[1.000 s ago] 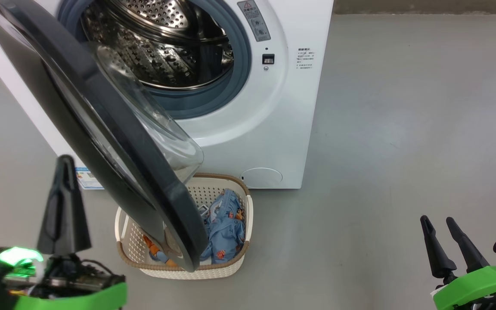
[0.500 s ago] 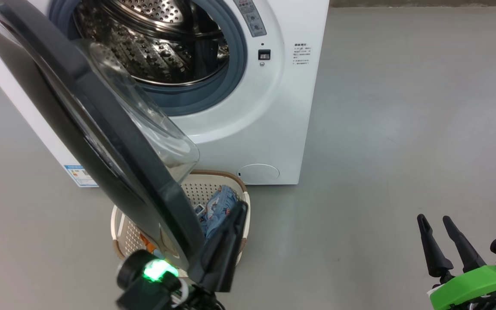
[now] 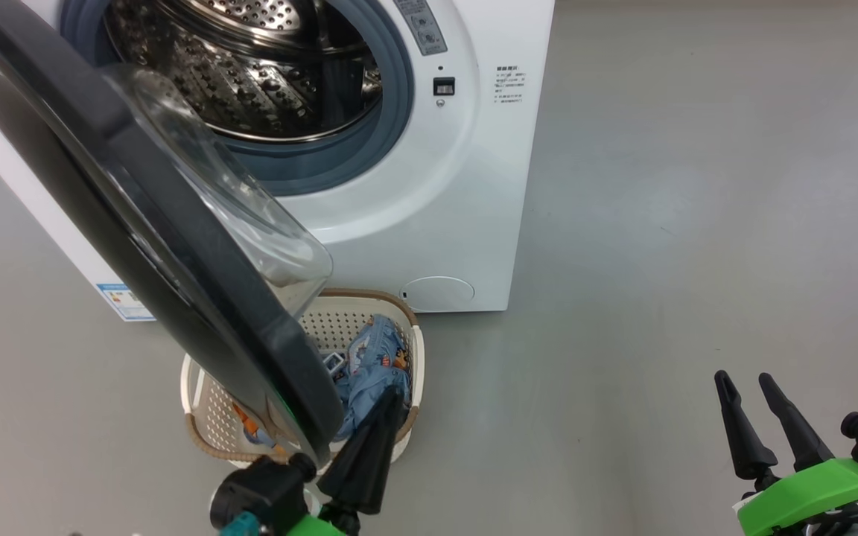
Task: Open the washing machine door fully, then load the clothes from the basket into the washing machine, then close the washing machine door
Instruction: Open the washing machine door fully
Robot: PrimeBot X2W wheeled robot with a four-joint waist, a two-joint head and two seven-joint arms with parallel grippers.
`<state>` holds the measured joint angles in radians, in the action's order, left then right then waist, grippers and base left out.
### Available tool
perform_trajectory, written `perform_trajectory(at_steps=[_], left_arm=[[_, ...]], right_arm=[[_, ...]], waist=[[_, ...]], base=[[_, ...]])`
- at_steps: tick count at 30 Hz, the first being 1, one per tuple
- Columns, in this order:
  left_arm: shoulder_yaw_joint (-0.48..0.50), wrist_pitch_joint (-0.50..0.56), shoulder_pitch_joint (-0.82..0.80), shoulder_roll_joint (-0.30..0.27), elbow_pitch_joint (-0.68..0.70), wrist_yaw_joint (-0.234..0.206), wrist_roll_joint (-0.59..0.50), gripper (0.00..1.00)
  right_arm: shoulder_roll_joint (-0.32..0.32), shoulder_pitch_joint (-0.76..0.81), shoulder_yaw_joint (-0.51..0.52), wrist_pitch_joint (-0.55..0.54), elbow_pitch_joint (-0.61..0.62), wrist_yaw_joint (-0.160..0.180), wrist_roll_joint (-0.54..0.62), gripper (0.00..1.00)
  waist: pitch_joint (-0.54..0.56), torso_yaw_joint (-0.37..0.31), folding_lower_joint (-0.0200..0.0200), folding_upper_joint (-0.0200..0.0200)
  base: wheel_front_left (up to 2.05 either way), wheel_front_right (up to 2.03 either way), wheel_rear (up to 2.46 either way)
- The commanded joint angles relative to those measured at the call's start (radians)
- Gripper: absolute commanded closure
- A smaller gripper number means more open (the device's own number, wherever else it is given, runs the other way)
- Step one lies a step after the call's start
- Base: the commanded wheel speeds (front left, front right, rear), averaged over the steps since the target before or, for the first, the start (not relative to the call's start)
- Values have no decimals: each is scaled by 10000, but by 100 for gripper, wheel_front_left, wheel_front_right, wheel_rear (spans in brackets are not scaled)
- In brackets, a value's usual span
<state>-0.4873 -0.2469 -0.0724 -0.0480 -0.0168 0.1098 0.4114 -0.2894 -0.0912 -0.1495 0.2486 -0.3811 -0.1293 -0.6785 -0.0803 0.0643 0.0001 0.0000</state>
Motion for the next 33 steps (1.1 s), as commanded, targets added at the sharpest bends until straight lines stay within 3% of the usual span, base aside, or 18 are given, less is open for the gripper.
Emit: perform_trajectory(at_steps=[1,19,33], left_arm=[[384,-104,-511,-22,15,-69,206,100],[1263,-147,-1089,-22,-961,-175,1010,100],[1824,-148,-1098,-22,-1314,-59,951,100]], right_arm=[[-152,-217,-271,132,219,-14,88,0],[-191,-228,-337,132,225,-14,44,0],[-168,-228,-286,132,299,-14,44,0]], waist=[[-29,-20,0,0],[1,-69,0,0],[-89,133,0,0]], base=[[0,0,0],[0,0,0],[0,0,0]])
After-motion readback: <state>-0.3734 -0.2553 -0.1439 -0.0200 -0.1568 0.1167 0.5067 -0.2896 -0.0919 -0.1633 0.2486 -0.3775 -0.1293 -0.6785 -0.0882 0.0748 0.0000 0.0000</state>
